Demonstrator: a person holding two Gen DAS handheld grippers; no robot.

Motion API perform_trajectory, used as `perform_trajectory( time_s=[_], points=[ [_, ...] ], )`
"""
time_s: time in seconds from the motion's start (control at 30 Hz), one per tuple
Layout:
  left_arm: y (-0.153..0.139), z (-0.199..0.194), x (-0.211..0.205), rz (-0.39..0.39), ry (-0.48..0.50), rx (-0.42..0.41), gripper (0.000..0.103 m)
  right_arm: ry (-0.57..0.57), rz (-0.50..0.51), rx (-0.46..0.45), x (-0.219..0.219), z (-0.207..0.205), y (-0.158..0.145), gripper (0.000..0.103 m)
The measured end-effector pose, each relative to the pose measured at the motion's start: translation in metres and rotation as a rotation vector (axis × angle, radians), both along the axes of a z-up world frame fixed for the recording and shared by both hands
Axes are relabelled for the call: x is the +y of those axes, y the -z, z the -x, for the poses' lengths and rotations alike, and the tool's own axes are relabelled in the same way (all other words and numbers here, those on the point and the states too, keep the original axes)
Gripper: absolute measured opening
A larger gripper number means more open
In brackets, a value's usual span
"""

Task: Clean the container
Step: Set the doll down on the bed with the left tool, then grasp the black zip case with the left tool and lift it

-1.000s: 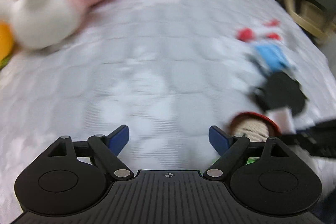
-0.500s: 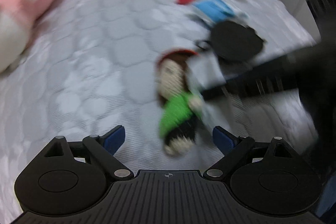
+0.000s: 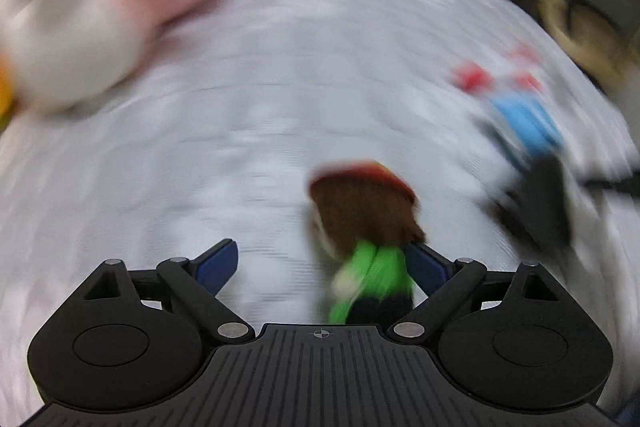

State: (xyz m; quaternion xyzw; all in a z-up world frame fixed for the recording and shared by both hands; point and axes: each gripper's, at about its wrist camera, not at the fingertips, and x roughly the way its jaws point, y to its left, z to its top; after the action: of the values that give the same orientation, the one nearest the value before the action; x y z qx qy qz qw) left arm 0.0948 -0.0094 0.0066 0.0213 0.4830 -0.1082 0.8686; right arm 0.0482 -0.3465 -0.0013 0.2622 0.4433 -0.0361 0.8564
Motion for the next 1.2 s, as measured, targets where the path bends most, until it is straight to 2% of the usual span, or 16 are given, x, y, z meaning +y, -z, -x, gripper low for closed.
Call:
perform_trajectory(
  time_s=[0.1,0.2,0.27,0.33,0.4,0.47,0.53,0.57,0.67,0.8,0.87,0.97,1.03,1.13,1.2],
  points=[
    [0.004,-0.012,0.045,0.055,-0.219,0.062,0.096,-0.024,0.011,0.019,0.004,-0.002,0.006,0.012],
    [0.008,-0.014,0.068,0.113,-0.318,0.100,0.096,-0.099,-0.016,-0.010,0.018,-0.001,0.004,0.012],
    [0.005,-0.012,0.060,0.169,-0.256,0.101,0.096,-0.125,-0.050,-0.047,0.023,0.001,-0.003,0.012],
    [-0.002,-0.007,0.033,0.186,-0.116,0.069,0.096,-0.145,-0.063,-0.093,0.026,0.002,-0.011,0.012],
    [-0.012,0.006,-0.002,0.151,0.058,0.006,0.096,-0.145,-0.055,-0.124,0.024,0.002,-0.019,0.012],
    [-0.017,0.019,-0.042,0.095,0.237,-0.042,0.096,-0.177,-0.029,-0.089,0.021,-0.009,-0.017,0.012],
    [-0.012,0.028,-0.076,0.076,0.366,-0.042,0.097,-0.212,0.000,-0.047,0.018,-0.020,-0.014,0.012],
    [-0.008,0.028,-0.090,0.078,0.400,-0.027,0.097,-0.215,0.065,-0.024,0.014,-0.025,-0.010,0.012],
    [0.008,0.019,-0.128,0.092,0.435,0.003,0.097,-0.181,0.267,0.040,-0.005,-0.035,0.004,0.012],
    [0.028,-0.003,-0.163,0.094,0.416,0.032,0.097,-0.070,0.185,0.107,-0.044,-0.035,0.028,0.012],
    [0.038,-0.014,-0.176,0.095,0.407,0.053,0.097,-0.061,0.129,0.111,-0.048,-0.037,0.032,0.012],
    [0.044,-0.009,-0.181,0.090,0.456,0.075,0.095,-0.138,0.077,0.092,-0.033,-0.039,0.033,0.012],
    [0.044,0.003,-0.177,0.058,0.513,0.080,0.074,-0.197,0.007,0.087,-0.020,-0.038,0.033,0.012],
    [0.038,0.021,-0.155,0.022,0.546,0.107,0.067,-0.296,-0.072,0.066,0.005,-0.036,0.029,0.012],
    [0.031,0.030,-0.134,0.011,0.516,0.125,0.065,-0.367,-0.066,0.012,0.027,-0.031,0.017,0.012]
  ],
)
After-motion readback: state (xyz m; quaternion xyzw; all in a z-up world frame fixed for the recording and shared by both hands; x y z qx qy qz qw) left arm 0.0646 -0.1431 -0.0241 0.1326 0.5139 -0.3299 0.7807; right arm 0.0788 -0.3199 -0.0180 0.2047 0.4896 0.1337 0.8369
